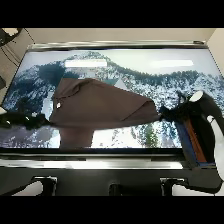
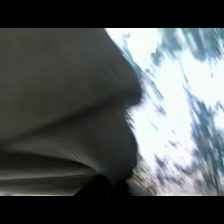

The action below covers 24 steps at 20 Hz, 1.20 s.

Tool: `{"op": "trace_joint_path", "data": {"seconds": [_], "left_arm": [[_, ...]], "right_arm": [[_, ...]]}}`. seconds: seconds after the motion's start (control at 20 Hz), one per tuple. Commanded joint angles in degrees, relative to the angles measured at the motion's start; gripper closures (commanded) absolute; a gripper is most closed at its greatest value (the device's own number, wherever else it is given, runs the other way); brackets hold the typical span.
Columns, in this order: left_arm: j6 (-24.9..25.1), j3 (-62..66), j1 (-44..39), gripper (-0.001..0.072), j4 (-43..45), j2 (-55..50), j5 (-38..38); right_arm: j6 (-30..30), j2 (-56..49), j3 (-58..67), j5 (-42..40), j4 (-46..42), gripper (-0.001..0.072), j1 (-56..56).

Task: Fold the shirts.

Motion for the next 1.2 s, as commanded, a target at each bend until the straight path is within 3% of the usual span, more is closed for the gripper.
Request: {"op": "trace_joint_path", "data": {"seconds": [0.0,0.15,0.25,0.55,0.85,1.0,1.15], "left_arm": [[-2.21,26.75,0.09,0.0687,0.66,5.49,-1.18],[-6.73,57.37,0.09,0.0684,0.68,9.27,3.37],[-9.03,69.48,0.07,0.0684,0.66,12.79,8.33],[-10.29,56.06,0.09,0.0684,0.72,31.76,25.86],[-10.29,55.69,0.09,0.0684,0.70,30.34,18.21],[-10.29,55.69,0.09,0.0684,0.70,25.88,9.40],[-10.27,55.45,-0.52,0.0685,0.68,16.02,-2.86]], "right_arm": [[-3.98,11.17,15.96,-5.40,-1.97,0.0660,0.13],[-4.20,23.96,31.82,-16.92,-3.17,0.0660,0.13],[-3.48,32.65,35.78,-23.04,-3.26,0.0660,0.13],[3.50,45.42,35.82,-16.15,-9.51,0.0660,0.13],[7.15,45.57,35.82,-8.00,-14.43,0.0661,0.13],[7.93,41.68,35.82,-1.31,-14.69,0.0661,0.13],[7.82,30.29,35.80,12.50,-13.14,0.0662,0.13]]}}
